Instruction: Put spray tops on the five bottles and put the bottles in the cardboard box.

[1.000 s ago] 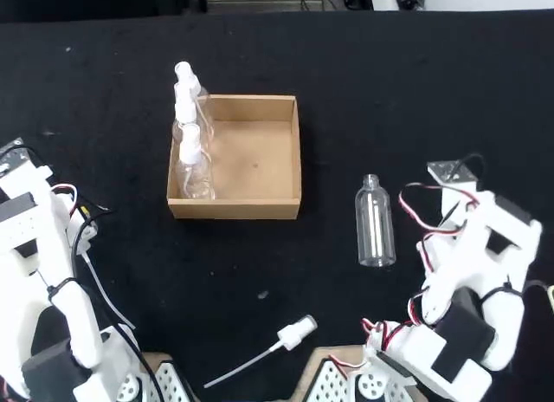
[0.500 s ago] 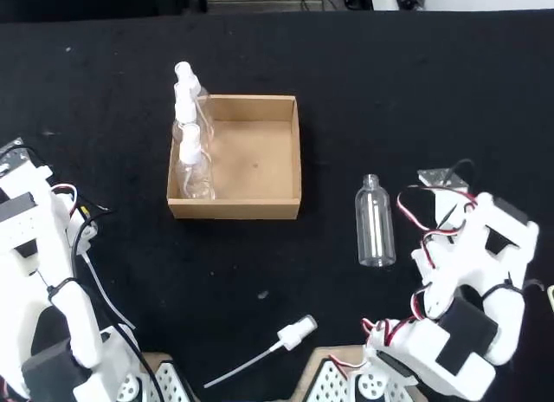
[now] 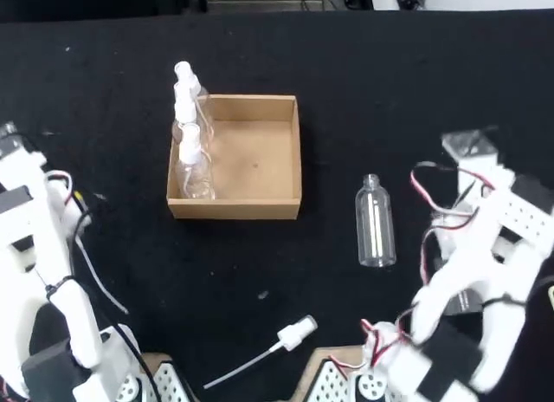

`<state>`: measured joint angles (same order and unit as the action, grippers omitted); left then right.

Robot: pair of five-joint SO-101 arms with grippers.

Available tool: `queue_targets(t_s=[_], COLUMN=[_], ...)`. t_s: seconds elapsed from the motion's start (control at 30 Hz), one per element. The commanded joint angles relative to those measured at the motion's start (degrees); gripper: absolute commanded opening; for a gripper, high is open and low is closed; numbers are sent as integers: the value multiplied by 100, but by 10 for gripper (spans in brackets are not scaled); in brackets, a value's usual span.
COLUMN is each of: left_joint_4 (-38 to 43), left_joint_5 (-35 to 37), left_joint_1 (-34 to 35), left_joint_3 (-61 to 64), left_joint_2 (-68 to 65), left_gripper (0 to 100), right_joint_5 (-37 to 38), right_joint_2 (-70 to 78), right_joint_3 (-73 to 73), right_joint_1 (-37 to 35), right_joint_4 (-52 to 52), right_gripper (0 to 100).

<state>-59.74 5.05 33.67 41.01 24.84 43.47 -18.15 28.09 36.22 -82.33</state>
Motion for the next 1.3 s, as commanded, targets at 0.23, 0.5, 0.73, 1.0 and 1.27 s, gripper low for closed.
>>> queue_targets(t_s=[0.23, 0.5, 0.73, 1.0, 1.27], left_joint_4=[-1284, -2031, -2022, -1996, -475], left_joint_5=[-18, -62, -62, -70, -70], left_joint_1=[-154, -1288, -2967, -4725, -5719], left_joint_3=[-2958, -5103, -7020, -8198, -8514], left_joint_2=[237, 237, 237, 229, 176], left_gripper=[30, 30, 30, 30, 30], right_joint_5=[-2110, -3279, -3930, -4123, -4132], right_joint_2=[-2809, -3451, -3530, -4804, -5789], right_joint_3=[-901, -901, -549, 1024, 2229], right_joint_1=[-1732, -3912, -5143, -5521, -5521], right_joint_4=[-290, 712, 1873, 3095, 3446], right_gripper=[11, 11, 11, 11, 11])
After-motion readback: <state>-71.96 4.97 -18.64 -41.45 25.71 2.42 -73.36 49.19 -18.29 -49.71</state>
